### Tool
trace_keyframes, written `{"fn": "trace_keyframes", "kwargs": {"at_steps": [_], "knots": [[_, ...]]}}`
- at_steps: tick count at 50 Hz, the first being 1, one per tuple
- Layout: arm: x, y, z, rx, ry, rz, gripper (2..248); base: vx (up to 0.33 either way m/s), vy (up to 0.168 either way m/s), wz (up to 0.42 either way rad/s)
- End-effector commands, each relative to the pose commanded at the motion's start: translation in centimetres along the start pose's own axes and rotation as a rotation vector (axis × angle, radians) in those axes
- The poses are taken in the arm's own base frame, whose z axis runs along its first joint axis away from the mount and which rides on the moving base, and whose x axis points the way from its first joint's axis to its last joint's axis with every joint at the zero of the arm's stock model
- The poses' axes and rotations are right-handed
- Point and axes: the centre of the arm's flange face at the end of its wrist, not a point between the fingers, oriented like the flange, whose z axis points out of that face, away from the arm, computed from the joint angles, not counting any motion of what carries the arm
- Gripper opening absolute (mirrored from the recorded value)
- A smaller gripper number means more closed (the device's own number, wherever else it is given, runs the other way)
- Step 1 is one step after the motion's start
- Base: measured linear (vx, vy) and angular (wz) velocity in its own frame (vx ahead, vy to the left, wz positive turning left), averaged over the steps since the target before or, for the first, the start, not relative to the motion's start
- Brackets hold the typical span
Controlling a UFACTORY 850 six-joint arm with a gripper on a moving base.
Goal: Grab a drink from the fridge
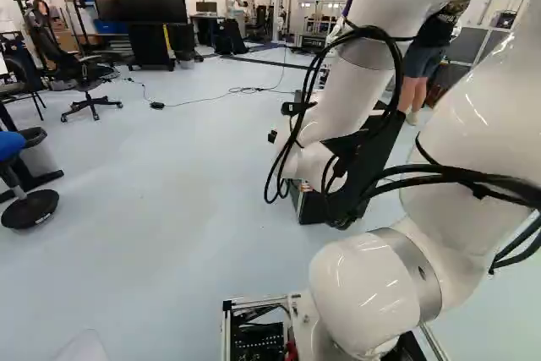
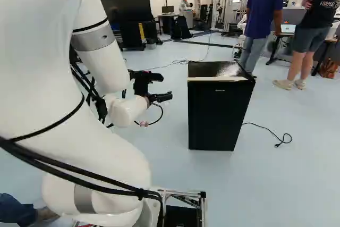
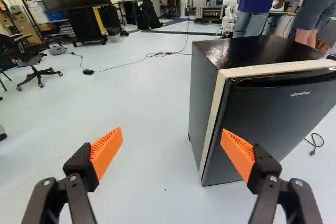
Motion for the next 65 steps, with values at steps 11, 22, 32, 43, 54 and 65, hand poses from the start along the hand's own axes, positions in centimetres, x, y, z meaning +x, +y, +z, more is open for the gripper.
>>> {"fn": "trace_keyframes", "kwargs": {"at_steps": [11, 22, 32, 43, 54, 65], "knots": [[-0.6, -0.3, 0.3, -0.031, 0.015, 0.012, 247, 0.000, 0.000, 0.000], [-1.1, -0.6, 0.7, -0.067, 0.036, 0.022, 247, 0.000, 0.000, 0.000], [-1.6, -0.7, 1.3, -0.107, 0.057, 0.029, 247, 0.000, 0.000, 0.000], [-2.0, -0.7, 2.4, -0.159, 0.075, 0.036, 247, 0.000, 0.000, 0.000], [-2.6, -0.5, 3.6, -0.214, 0.079, 0.042, 247, 0.000, 0.000, 0.000], [-3.3, -0.4, 5.1, -0.268, 0.072, 0.048, 247, 0.000, 0.000, 0.000]]}}
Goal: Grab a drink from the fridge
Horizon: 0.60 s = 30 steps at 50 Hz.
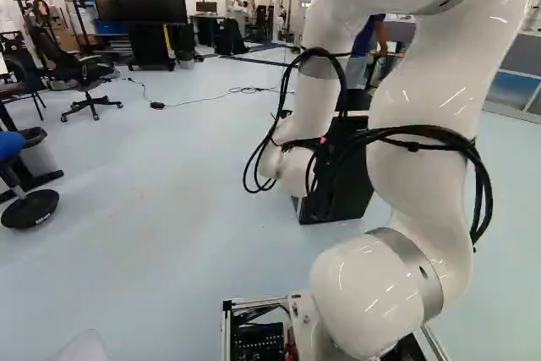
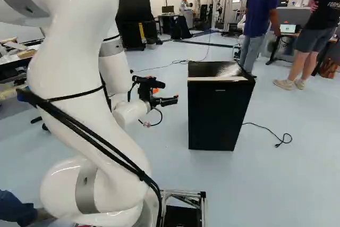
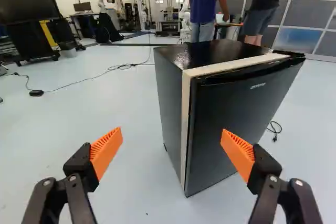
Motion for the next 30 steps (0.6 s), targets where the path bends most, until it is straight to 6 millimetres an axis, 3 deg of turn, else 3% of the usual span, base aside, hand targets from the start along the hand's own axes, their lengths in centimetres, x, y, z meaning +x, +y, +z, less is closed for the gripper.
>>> {"fn": "trace_keyframes", "kwargs": {"at_steps": [30], "knots": [[-1.5, -1.1, 5.0, -0.146, 0.008, 0.029, 247, 0.000, 0.000, 0.000]]}}
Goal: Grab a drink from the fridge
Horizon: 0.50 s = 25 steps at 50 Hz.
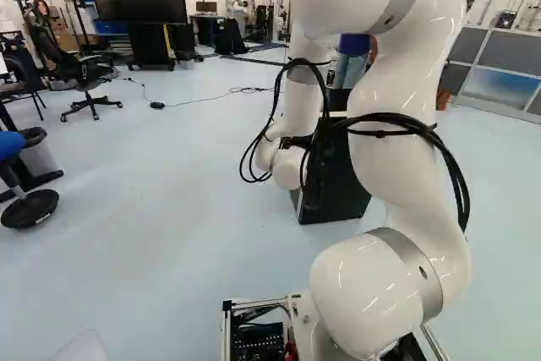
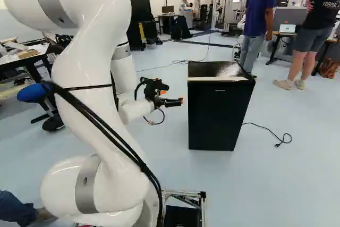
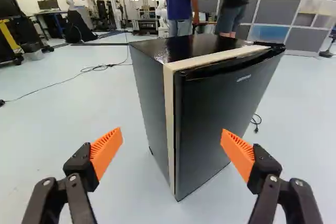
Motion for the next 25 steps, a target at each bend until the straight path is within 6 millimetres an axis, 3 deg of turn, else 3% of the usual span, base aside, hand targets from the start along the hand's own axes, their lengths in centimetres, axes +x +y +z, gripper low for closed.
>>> {"fn": "trace_keyframes", "kwargs": {"at_steps": [25], "knots": [[0.3, -1.8, 3.6, -0.067, 0.035, 0.045, 247, 0.000, 0.000, 0.000]]}}
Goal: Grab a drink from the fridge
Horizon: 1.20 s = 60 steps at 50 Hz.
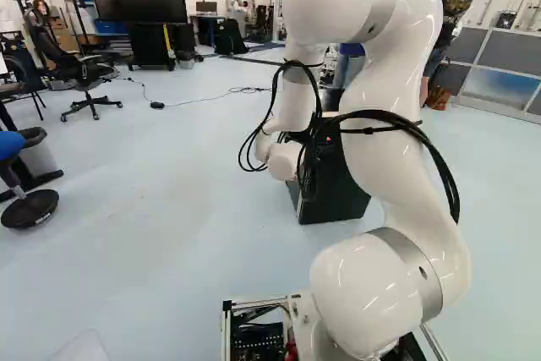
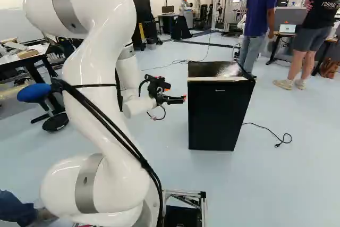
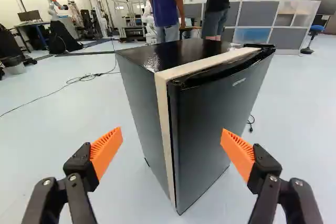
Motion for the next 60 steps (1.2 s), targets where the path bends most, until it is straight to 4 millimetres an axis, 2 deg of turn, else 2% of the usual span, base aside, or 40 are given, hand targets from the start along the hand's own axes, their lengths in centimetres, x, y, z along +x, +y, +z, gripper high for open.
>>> {"fn": "trace_keyframes", "kwargs": {"at_steps": [16, 60], "knots": [[0.1, -0.6, 1.9, -0.017, 0.014, 0.017, 247, 0.000, 0.000, 0.000], [0.6, 0.0, 6.3, -0.079, 0.042, 0.052, 247, 0.000, 0.000, 0.000]]}}
